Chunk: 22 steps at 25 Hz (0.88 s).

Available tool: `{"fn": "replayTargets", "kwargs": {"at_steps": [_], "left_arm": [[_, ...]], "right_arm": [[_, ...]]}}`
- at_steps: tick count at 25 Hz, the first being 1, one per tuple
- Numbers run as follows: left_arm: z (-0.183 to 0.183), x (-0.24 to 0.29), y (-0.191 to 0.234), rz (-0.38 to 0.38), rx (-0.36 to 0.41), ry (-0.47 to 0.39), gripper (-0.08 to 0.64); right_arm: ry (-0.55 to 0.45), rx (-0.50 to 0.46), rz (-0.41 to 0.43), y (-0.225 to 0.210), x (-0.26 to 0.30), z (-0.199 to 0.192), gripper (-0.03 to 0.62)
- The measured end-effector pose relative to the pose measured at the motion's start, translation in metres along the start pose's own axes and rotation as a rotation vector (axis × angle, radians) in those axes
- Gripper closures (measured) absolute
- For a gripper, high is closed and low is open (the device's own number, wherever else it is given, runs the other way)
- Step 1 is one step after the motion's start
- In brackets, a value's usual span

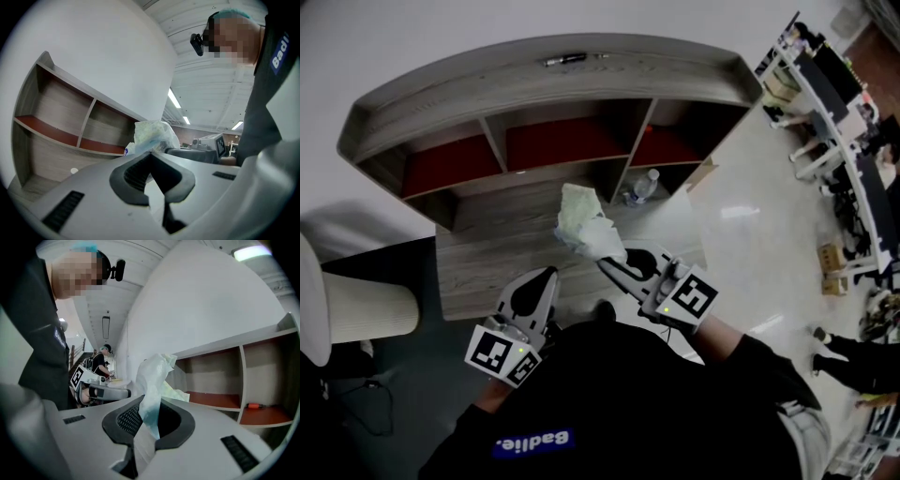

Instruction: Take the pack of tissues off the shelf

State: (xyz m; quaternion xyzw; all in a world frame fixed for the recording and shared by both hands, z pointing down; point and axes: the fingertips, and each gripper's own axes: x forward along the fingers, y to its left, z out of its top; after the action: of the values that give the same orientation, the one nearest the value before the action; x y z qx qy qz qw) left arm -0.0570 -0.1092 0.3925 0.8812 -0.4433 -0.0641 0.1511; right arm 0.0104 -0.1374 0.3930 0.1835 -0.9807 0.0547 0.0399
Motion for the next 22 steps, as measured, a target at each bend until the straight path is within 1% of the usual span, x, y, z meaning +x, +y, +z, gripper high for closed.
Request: {"fn": "replayTargets", "kwargs": {"at_steps": [8,22], "left_arm": [[0.001,-0.002,0.0,0.007,0.004,-0.004,0.558],[-0.001,-0.003,-0.002,0.015,0.004,-0.006,0.558]], "right_arm": [[-0.008,-0.006,0.032,0.008,0.005,0.0,0.523],[-0.016,-0.002,0.047,0.012,0.005,-0.001,0.525]]}}
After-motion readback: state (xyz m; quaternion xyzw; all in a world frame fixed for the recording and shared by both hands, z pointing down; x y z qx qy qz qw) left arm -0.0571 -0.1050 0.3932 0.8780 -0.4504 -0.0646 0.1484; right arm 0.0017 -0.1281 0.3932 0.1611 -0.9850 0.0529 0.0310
